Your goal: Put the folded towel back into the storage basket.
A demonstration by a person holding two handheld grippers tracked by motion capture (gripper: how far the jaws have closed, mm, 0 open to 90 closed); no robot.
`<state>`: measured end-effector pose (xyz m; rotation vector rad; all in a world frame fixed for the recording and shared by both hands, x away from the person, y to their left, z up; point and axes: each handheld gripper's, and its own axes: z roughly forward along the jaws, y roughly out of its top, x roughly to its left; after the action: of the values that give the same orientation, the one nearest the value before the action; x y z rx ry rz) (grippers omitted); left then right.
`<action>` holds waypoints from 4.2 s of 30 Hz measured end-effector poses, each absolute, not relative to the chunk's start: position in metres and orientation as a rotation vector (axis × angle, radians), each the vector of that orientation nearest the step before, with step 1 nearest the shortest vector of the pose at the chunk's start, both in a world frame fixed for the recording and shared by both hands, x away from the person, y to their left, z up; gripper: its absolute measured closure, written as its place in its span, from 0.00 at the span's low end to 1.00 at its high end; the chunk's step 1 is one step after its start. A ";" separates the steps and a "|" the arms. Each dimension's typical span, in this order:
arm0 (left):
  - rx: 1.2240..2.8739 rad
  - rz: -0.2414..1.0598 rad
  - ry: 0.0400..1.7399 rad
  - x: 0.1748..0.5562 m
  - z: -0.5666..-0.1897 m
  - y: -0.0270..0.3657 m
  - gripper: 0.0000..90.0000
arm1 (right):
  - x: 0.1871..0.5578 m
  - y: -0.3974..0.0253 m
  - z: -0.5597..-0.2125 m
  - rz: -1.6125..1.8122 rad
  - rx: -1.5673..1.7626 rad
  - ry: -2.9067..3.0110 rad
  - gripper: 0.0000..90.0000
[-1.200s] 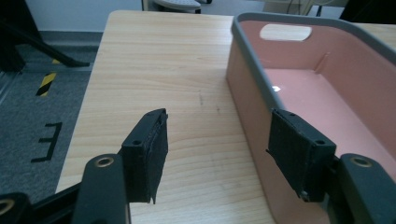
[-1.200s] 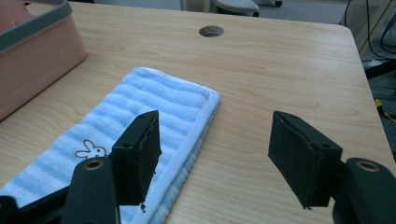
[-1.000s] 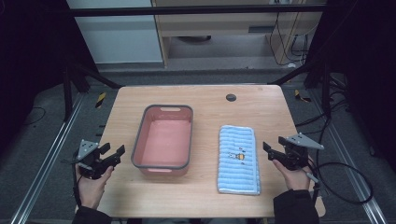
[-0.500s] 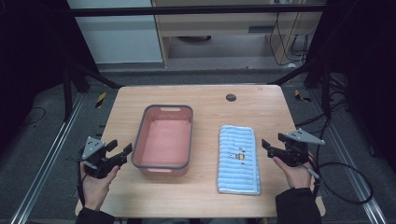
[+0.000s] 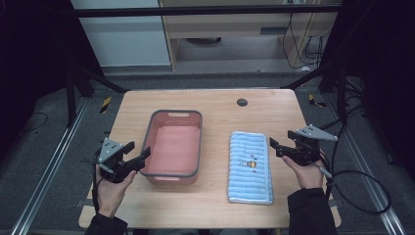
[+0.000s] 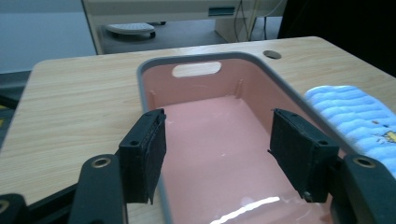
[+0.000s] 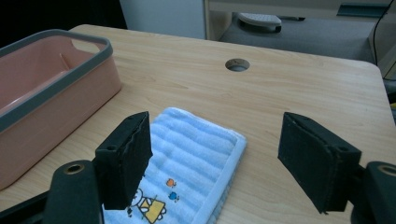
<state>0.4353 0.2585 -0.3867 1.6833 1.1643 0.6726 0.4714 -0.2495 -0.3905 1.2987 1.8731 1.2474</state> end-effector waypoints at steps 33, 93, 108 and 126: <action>1.788 0.548 0.978 0.439 -0.391 0.146 0.40 | 0.502 -0.239 -0.380 1.235 1.290 1.875 0.28; 2.052 0.390 0.875 0.423 -0.480 0.033 0.44 | 0.555 -0.235 -0.449 1.084 1.342 1.991 0.42; 2.095 0.363 0.918 0.429 -0.498 0.025 0.54 | 0.563 -0.230 -0.472 1.021 1.376 2.031 0.47; 2.102 0.319 0.942 0.427 -0.502 0.022 0.70 | 0.568 -0.234 -0.498 0.978 1.446 2.081 0.57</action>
<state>0.4266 0.0215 -0.5023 2.1018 0.9419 0.3187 0.5680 -0.2342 -0.4976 1.4459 2.0809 0.9784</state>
